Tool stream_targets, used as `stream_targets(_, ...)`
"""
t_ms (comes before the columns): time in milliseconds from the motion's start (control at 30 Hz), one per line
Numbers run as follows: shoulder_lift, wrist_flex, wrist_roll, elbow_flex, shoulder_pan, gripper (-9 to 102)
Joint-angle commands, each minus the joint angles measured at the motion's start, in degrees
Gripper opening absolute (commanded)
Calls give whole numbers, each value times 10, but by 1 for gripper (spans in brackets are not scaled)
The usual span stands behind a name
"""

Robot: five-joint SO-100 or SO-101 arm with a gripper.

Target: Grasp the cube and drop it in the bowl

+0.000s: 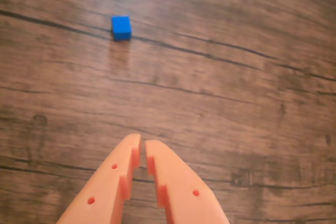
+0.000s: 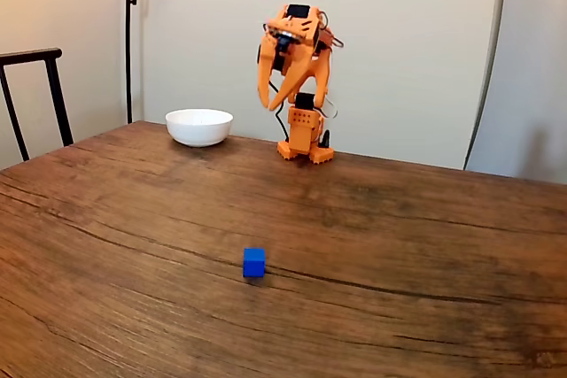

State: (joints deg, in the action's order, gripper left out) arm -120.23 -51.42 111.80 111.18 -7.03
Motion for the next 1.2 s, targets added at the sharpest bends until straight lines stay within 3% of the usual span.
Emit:
stream_targets(0, 40, 18, 17, -56, 4, 0)
stream_targets(200, 116, 100, 38, -72, 12, 0)
stream_targets(500, 223, 200, 30, -72, 24, 22)
stream_targets(1000, 388, 396, 29, -72, 61, 24)
stream_targets(1167, 430, 440, 28, -72, 68, 38)
